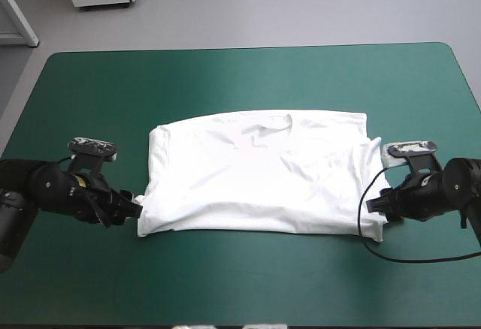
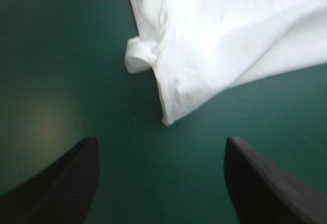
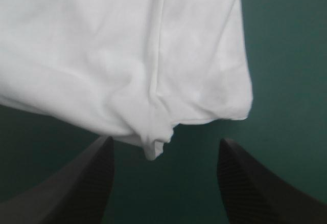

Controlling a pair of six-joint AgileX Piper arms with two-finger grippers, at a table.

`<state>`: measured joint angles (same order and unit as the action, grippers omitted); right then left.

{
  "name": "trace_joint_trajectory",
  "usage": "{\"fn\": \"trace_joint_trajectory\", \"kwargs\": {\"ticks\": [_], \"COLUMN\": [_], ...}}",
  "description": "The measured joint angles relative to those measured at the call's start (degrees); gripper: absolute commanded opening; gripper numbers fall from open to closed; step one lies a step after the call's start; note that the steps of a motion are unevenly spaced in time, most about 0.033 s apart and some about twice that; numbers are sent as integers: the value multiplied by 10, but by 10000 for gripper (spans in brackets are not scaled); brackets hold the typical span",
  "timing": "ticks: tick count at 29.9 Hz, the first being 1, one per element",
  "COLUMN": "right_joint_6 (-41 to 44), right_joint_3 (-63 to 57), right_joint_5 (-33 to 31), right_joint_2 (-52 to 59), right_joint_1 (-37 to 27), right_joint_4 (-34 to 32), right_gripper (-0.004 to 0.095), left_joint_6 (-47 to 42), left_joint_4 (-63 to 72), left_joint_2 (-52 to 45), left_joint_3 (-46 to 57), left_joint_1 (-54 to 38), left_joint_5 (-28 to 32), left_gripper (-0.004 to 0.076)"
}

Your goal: Fold the cloth

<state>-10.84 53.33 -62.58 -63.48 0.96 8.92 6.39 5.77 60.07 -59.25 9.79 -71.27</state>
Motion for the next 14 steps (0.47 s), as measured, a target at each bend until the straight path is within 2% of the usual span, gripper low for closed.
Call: {"fn": "trace_joint_trajectory", "kwargs": {"ticks": [3,9,14], "right_joint_6": [20,55,62], "right_joint_3": [46,125,153], "right_joint_5": [-1,1,6], "right_joint_2": [5,-35,-101], "right_joint_1": [0,0,0], "right_joint_4": [-23,-89,-94], "right_gripper": [536,536,524], "left_joint_6": [-12,-17,1], "left_joint_4": [-7,-2,28], "left_joint_2": [-21,-7,32], "left_joint_3": [-51,-167,-231], "left_joint_1": [0,0,0], "left_joint_5": [11,91,114], "left_gripper": [524,524,524]}}
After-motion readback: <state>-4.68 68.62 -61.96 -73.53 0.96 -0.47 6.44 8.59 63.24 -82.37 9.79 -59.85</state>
